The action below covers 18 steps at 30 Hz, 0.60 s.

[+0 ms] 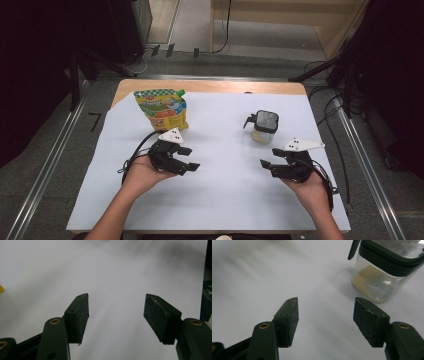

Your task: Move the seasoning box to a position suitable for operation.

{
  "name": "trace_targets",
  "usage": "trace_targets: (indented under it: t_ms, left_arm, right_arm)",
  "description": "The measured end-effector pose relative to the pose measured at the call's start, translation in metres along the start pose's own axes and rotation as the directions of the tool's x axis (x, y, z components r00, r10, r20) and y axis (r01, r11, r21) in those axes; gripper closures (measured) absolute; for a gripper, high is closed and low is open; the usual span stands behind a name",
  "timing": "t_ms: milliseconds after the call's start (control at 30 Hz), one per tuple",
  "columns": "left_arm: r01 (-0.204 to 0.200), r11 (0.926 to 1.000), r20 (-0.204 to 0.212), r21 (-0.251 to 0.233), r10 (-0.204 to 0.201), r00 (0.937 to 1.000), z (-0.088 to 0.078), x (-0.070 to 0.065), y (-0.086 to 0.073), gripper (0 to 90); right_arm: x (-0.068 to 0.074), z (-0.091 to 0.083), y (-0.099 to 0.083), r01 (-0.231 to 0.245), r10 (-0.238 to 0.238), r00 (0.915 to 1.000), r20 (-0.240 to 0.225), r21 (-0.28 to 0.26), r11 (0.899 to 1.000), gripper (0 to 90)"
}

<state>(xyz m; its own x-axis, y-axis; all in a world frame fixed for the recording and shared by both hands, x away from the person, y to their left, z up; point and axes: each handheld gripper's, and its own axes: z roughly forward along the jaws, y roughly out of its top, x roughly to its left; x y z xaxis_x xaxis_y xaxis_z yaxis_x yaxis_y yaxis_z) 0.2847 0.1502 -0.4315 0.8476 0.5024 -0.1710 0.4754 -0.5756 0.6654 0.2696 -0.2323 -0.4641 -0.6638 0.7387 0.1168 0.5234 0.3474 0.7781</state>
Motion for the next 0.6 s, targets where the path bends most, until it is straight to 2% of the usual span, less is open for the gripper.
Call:
trace_targets:
  t_ms: [167, 300, 600]
  left_arm:
    - [0.0, 0.9999, -0.003, -0.012, 0.0, 1.0, -0.002, 0.0, 0.001, 37.5]
    - [0.001, 0.9999, -0.008, -0.01, -0.001, 1.0, -0.004, 0.001, 0.001, 37.4]
    - [0.012, 0.9996, -0.014, -0.027, -0.012, 0.9998, -0.013, 0.005, 0.0, 37.2]
  right_arm:
    - [-0.003, 0.0, 0.001, -0.016, 0.016, 0.9998, 0.013, -0.007, 1.0, 35.1]
    - [-0.004, -0.001, 0.002, -0.019, 0.02, 0.9988, 0.045, -0.025, 0.999, 30.9]
    - [-0.011, 0.003, 0.01, -0.074, 0.079, 0.992, 0.098, -0.055, 0.996, 25.3]
